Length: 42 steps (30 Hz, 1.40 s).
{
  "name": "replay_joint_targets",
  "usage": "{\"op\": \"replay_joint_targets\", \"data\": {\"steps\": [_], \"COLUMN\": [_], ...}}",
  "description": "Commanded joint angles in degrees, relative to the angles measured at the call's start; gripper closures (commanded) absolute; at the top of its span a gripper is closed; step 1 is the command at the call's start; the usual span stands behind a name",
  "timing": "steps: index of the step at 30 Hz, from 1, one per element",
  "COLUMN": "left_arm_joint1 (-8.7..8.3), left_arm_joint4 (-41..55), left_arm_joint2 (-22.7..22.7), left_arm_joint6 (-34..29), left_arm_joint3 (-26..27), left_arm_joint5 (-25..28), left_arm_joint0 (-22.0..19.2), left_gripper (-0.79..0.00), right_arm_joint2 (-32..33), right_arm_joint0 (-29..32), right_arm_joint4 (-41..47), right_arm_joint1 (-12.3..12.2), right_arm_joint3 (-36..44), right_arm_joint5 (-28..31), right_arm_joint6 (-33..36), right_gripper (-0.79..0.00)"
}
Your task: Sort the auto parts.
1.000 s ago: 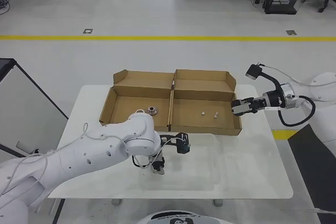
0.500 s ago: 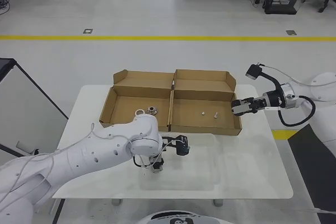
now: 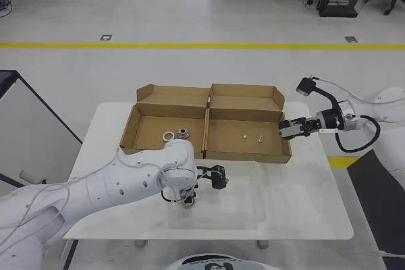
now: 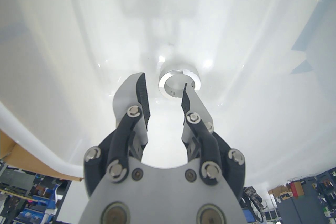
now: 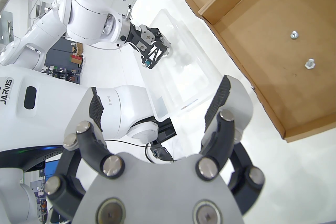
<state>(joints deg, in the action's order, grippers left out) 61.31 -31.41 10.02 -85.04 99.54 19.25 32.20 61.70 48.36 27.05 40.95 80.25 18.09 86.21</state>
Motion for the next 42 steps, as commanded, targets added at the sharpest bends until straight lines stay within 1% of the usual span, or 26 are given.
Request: {"op": "replay_joint_targets", "data": {"steps": [1, 5, 12, 17, 22, 25, 29, 36, 42], "left_arm_joint1": [0.18, 0.65, 1.44, 2.14, 2.59, 2.77, 2.77, 2.26, 2.07], "left_arm_joint4": [-0.2, -1.1, -1.3, -1.1, 1.4, 1.2, 0.8, 0.1, -1.0], "left_arm_joint2": [-0.3, -0.3, -0.3, -0.3, -0.3, -0.3, -0.2, -0.2, -0.3], "left_arm_joint6": [0.0, -0.4, 0.1, 0.7, 2.5, 2.4, 1.7, 0.5, -0.4], "left_arm_joint3": [-0.3, -0.9, -1.7, -2.0, -2.2, -2.4, -2.5, -1.3, -0.9], "left_arm_joint5": [0.0, -0.4, 0.1, 0.7, 2.5, 2.4, 1.7, 0.5, -0.4], "left_arm_joint0": [-0.1, 0.2, 1.3, 2.0, 1.7, 1.8, 1.5, 1.3, 2.2], "left_gripper": [-0.345, -0.360, -0.363, -0.354, -0.351, -0.342, -0.339, -0.317, -0.305], "right_arm_joint2": [0.0, 0.0, 0.0, 0.0, 0.0, 0.0, 0.0, 0.0, 0.0], "right_arm_joint0": [0.0, 0.0, 0.0, 0.0, 0.0, 0.0, 0.0, 0.0, 0.0], "right_arm_joint4": [0.0, 0.0, 0.0, 0.0, 0.0, 0.0, 0.0, 0.0, 0.0], "right_arm_joint1": [0.0, 0.0, 0.0, 0.0, 0.0, 0.0, 0.0, 0.0, 0.0], "right_arm_joint3": [0.0, 0.0, 0.0, 0.0, 0.0, 0.0, 0.0, 0.0, 0.0], "right_arm_joint5": [0.0, 0.0, 0.0, 0.0, 0.0, 0.0, 0.0, 0.0, 0.0], "right_arm_joint6": [0.0, 0.0, 0.0, 0.0, 0.0, 0.0, 0.0, 0.0, 0.0], "right_gripper": [-0.785, -0.785, -0.785, -0.785, -0.785, -0.785, -0.785, -0.785, -0.785]}}
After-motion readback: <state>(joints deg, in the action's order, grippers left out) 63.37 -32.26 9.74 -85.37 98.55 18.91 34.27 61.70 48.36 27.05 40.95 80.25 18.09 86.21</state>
